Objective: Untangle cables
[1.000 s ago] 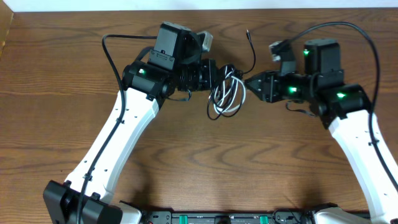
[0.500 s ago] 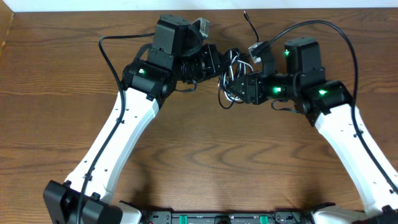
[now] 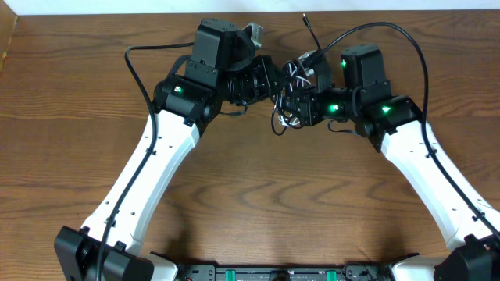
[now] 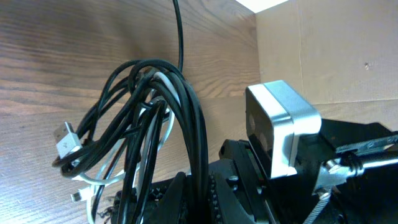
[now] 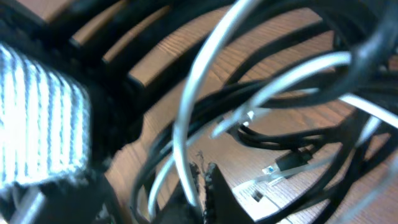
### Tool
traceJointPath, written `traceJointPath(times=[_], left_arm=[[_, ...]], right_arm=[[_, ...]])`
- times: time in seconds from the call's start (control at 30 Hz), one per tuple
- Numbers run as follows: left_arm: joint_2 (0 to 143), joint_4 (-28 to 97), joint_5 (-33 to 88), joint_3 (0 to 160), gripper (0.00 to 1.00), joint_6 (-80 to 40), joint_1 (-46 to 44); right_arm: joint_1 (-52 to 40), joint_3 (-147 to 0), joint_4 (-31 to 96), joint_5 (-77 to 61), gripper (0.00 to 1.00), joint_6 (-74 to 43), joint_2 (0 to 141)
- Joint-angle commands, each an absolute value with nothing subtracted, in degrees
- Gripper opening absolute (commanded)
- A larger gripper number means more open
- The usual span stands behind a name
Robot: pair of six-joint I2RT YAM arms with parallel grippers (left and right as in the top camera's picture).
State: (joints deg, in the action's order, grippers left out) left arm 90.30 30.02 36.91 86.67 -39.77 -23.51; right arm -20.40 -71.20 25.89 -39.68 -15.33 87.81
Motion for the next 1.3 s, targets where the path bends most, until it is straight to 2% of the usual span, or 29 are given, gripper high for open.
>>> traceJointPath(times=[0.0, 0.13, 0.23, 0.67, 0.83, 0.97, 1.03, 1.17, 1.2, 1.27], left_arm=[[90.0, 31.9, 33.2, 87.1, 0.08, -34.8, -23.4], [90.0, 38.7, 21.0, 87.1, 0.08, -32.5, -23.4], [90.0, 41.2, 16.8, 87.1, 0.08, -28.1, -23.4], [90.0, 44.2, 16.9, 87.1, 0.08, -15.2, -23.4], [90.0, 45.9, 17.5, 87.1, 0.08, -13.8, -23.4], [90.0, 45.8, 17.5, 87.1, 0.07, -16.0, -23.4], [90.0, 45.6, 17.5, 87.1, 0.08, -19.5, -23.4], [90.0, 45.2, 17.5, 87.1, 0.08, -26.6, -23.4], [90.0, 45.2, 17.5, 87.1, 0.08, -28.3, -23.4], [90.0, 45.2, 17.7, 87.1, 0.08, -30.8, -23.4]], right_arm=[[-18.7, -71.5, 26.0, -35.9, 0.01, -17.4, 86.5], [-16.0, -71.5, 27.8, -32.6, 0.01, -17.1, 82.2], [-13.4, -71.5, 29.7, -31.4, 0.01, -16.6, 78.2], [-4.3, -71.5, 33.2, -31.9, 0.01, -16.7, 67.5], [-0.4, -71.5, 33.4, -34.8, 0.01, -16.7, 66.7], [-1.3, -71.5, 35.5, -36.6, 0.02, -16.4, 67.7], [-2.9, -71.5, 37.1, -36.8, 0.1, -14.5, 69.1], [-6.7, -71.5, 40.0, -38.2, 0.37, -10.0, 72.5], [-7.7, -71.5, 40.4, -38.2, 0.47, -9.3, 73.3], [-9.9, -71.5, 40.8, -38.2, 0.56, -8.1, 75.2]])
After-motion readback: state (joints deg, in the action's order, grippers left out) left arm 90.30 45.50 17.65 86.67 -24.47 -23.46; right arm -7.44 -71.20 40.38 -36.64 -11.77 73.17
